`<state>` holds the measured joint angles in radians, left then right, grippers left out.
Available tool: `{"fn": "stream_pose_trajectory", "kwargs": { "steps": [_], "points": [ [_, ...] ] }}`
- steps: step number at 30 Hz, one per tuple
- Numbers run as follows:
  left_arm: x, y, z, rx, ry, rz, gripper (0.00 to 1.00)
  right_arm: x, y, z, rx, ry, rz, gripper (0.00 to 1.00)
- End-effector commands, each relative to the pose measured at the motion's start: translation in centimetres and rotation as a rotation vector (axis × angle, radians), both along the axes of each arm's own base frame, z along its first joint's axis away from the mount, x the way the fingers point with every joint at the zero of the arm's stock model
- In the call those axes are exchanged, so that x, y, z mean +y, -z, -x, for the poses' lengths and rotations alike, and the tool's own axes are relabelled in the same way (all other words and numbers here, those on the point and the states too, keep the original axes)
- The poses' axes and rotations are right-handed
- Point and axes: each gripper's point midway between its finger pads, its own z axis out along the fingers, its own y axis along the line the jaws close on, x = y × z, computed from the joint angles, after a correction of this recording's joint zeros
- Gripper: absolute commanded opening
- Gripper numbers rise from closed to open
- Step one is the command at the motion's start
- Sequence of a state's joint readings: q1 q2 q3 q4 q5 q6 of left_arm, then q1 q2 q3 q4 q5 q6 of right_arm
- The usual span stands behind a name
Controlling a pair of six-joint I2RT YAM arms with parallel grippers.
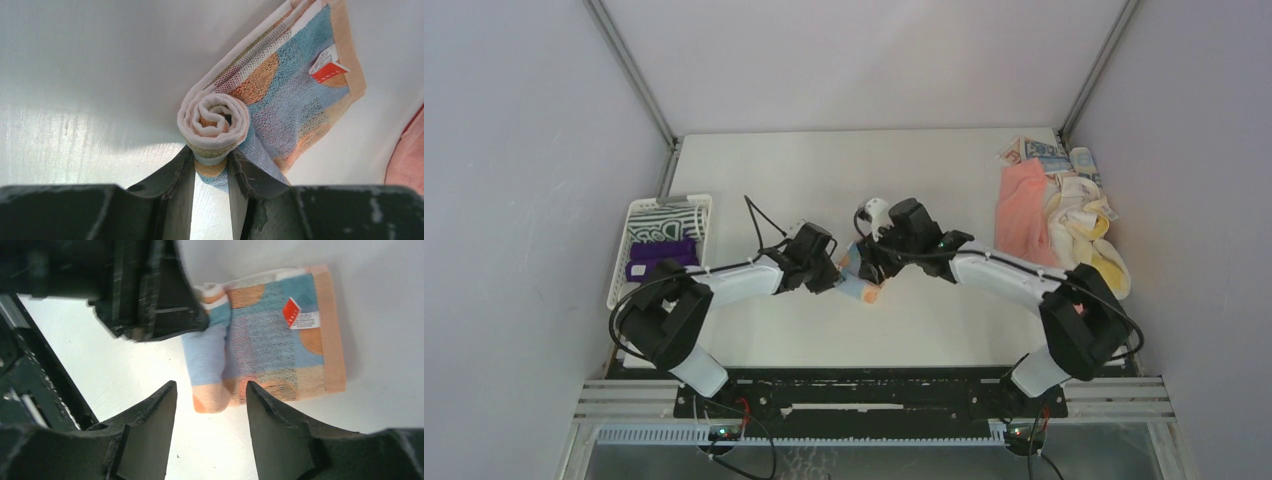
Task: Roll the towels
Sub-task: Roll the towel at the center of the board.
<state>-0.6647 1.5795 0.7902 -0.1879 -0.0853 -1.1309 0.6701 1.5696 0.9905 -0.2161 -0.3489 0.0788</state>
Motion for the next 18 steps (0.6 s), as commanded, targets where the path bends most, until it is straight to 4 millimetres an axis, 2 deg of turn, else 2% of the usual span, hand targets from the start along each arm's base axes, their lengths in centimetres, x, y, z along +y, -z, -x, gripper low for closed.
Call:
{"fn": "stream_pose_trajectory", "kwargs": {
  "steps": [1, 6, 13, 18],
  "points": [
    [1.6, 1.2, 0.9, 0.056, 0.024, -0.101, 0.33, -0.1, -0.6, 0.8, -0.267, -0.055, 0.120, 0.54],
    [1.5, 1.2, 1.0, 0.065, 0.027, -0.094, 0.33, 1.5, -0.3, 2.6, -0.428, -0.109, 0.155, 0.57],
    [1.2, 1.5, 0.9, 0.082, 0.033, -0.084, 0.33, 3.4, 1.8, 3.9, -0.561, -0.182, 0.222, 0.58],
    [1.2, 1.4, 0.9, 0.082, 0.035, -0.081, 0.33, 3.6, 3.7, 4.1, -0.600, -0.206, 0.307, 0.58]
  ]
}}
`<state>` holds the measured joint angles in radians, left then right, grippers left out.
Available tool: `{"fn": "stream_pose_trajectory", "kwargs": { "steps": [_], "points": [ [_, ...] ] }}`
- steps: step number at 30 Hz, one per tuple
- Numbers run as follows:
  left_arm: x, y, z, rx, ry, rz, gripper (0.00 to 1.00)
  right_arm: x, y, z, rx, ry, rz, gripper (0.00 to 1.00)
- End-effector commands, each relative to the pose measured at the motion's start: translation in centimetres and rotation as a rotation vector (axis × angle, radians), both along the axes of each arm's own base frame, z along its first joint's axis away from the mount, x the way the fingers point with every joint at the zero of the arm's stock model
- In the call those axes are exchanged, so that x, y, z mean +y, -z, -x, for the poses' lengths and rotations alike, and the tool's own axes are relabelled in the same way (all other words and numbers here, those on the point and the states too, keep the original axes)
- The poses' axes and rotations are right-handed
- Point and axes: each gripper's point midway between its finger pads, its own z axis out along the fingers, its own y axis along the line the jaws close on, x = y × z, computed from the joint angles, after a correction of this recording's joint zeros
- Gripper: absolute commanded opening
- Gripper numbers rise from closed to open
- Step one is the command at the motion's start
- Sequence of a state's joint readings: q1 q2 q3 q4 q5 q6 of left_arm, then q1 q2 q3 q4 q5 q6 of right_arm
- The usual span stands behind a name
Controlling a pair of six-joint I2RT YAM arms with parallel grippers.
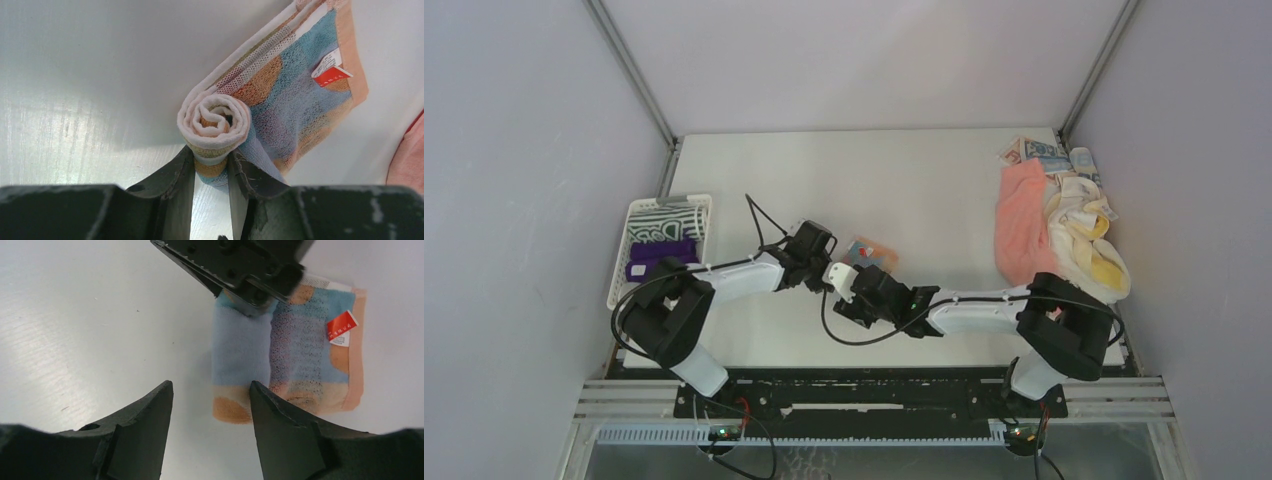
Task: Roll the towels
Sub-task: Roll the towel at the center of the board.
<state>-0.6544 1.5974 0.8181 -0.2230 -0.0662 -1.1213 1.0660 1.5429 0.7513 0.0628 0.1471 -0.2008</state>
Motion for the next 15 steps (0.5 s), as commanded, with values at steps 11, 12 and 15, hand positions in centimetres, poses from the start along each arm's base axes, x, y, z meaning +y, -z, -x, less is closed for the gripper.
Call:
{"fn": "stream_pose_trajectory", "kwargs": {
  "steps": [11, 12, 15],
  "points": [
    [1.1, 1.2, 0.8, 0.060, 0.025, -0.066, 0.33, -1.4, 4.0, -0.5, -0.111, 0.057, 0.235, 0.54],
    [1.1, 1.1, 0.8, 0.060, 0.027, -0.068, 0.33, -1.4, 4.2, -0.5, -0.110, 0.060, 0.241, 0.54],
    [1.4, 1.2, 0.8, 0.065, 0.029, -0.077, 0.34, -1.6, 4.8, -0.8, -0.078, 0.088, 0.268, 0.54]
  ]
}}
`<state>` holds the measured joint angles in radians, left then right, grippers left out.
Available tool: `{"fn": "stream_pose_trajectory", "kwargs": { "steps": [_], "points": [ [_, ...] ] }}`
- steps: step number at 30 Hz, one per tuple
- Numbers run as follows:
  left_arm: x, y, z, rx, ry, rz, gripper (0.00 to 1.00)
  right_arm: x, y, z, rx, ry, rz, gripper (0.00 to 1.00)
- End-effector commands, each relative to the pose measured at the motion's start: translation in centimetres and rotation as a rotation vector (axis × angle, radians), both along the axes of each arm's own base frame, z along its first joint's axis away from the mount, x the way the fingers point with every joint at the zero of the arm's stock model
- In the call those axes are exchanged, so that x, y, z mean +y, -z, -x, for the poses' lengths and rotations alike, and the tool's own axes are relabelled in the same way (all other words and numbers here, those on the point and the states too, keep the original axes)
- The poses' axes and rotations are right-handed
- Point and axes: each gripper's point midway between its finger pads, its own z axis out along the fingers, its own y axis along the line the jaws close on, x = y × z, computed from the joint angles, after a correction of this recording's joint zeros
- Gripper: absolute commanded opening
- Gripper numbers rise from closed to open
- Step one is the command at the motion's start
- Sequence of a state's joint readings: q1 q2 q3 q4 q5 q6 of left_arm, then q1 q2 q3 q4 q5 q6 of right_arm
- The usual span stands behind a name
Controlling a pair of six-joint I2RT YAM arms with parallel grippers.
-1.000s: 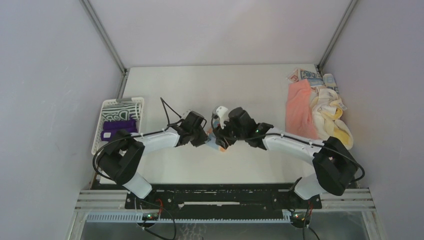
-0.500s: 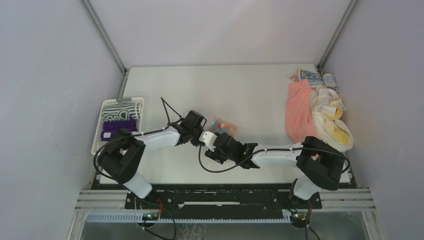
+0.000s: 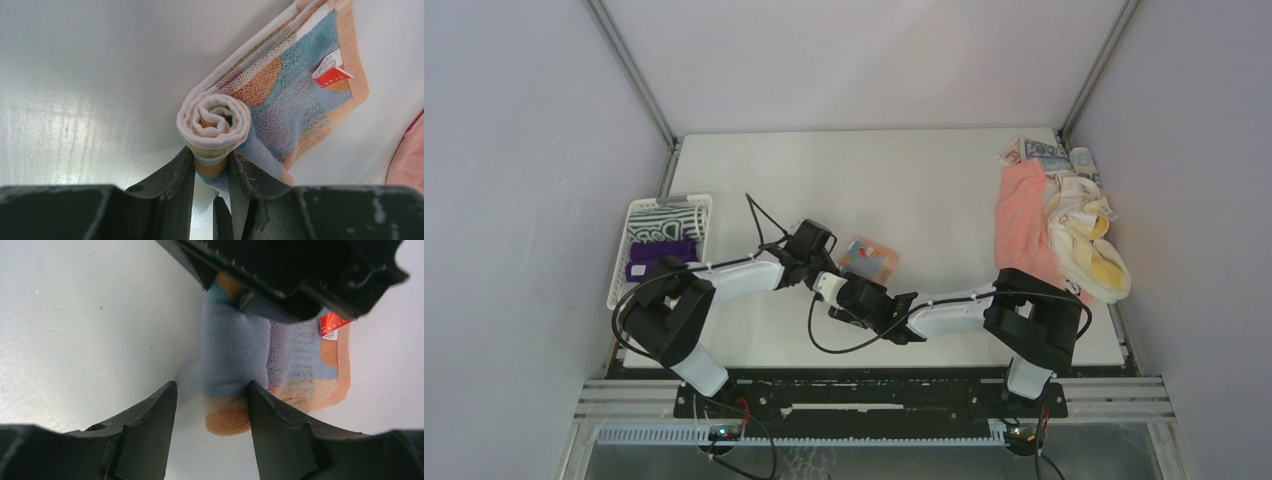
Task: Roll the towels
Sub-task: Roll the towel at the center of the board.
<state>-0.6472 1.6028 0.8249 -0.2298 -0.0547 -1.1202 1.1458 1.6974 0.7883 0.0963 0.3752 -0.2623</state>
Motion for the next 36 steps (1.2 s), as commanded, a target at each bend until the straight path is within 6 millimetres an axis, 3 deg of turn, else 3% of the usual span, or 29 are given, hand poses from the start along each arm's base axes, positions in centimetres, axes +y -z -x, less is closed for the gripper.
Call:
{"fn": "stream_pose_trajectory", "kwargs": {
  "steps": [1, 4, 11, 14, 25, 36],
  "points": [
    [1.4, 1.1, 0.8, 0.055, 0.028, -0.082, 0.34, -1.3, 2.0, 0.1, 0.062, 0.064, 0.089, 0.54],
    [1.6, 1.1, 0.7, 0.055, 0.031, -0.087, 0.34, -1.0, 1.5, 0.2, 0.051, 0.052, 0.089, 0.54],
    [1.3, 1.3, 0.8, 0.072, 0.047, -0.087, 0.34, 1.6, -4.2, 0.5, -0.009, -0.047, -0.060, 0.58],
    [1.3, 1.4, 0.8, 0.074, 0.050, -0.088, 0.34, 1.9, -5.3, 0.4, -0.009, -0.066, -0.097, 0.61],
    [1.2, 1.4, 0.8, 0.073, 0.052, -0.084, 0.34, 0.7, -0.4, 0.2, 0.053, -0.022, 0.037, 0.60],
    [1.2, 1.2, 0.5, 0.077, 0.044, -0.072, 0.36, -1.0, 2.8, 1.4, 0.143, 0.035, 0.121, 0.43]
  ]
}}
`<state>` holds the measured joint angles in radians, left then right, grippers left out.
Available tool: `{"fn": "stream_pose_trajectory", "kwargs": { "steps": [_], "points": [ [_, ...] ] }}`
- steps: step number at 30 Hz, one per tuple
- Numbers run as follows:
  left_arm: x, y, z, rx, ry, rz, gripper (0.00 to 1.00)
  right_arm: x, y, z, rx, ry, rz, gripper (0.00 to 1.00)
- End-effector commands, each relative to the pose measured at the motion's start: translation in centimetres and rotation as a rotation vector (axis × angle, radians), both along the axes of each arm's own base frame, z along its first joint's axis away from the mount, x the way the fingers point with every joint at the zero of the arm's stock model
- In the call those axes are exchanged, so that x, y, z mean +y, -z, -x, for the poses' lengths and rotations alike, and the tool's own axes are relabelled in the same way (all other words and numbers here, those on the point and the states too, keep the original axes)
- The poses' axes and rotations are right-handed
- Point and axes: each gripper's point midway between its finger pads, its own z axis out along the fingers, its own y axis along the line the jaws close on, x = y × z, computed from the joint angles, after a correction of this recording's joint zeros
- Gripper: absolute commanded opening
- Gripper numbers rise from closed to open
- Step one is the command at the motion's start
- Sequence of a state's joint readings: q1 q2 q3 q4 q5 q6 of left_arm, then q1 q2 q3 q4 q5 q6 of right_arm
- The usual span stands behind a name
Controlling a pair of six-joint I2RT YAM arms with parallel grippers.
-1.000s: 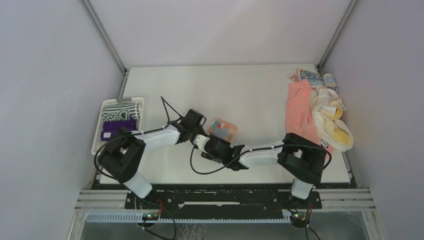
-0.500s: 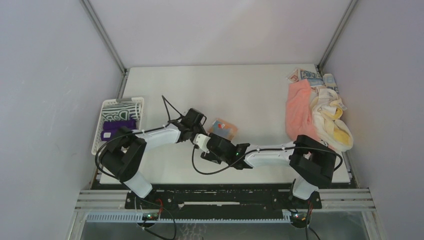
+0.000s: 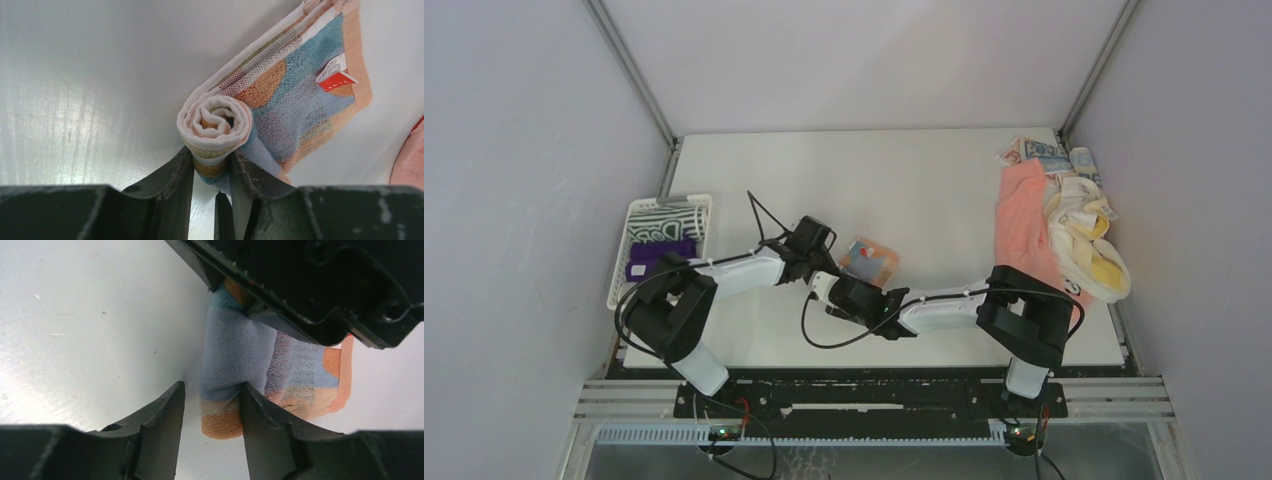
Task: Roll the towels
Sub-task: Roll the towel at the center of the board.
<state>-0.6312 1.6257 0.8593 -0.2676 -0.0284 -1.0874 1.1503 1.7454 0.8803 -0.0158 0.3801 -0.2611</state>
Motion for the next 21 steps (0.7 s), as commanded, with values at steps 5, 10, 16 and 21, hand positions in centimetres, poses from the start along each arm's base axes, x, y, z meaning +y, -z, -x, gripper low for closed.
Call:
{"fn": "stream_pose_trajectory", "kwargs": {
  "steps": [5, 10, 16, 21],
  "points": [
    [1.3, 0.5, 0.0, 0.040, 0.010, -0.049, 0.38, -2.3, 3.5, 1.4, 0.242, 0.101, 0.018, 0.30],
    [1.6, -0.3, -0.8, 0.025, -0.009, -0.038, 0.46, -2.7, 4.0, 1.7, 0.421, 0.124, -0.065, 0.20],
    [2.1, -3.2, -2.8, -0.043, -0.065, 0.041, 0.58, -2.6, 2.4, 1.7, 0.671, 0.132, -0.246, 0.12],
    [3.3, -7.0, -4.2, -0.149, -0.137, 0.101, 0.69, -2.6, 0.7, 1.3, 0.948, 0.153, -0.464, 0.12]
  ]
}}
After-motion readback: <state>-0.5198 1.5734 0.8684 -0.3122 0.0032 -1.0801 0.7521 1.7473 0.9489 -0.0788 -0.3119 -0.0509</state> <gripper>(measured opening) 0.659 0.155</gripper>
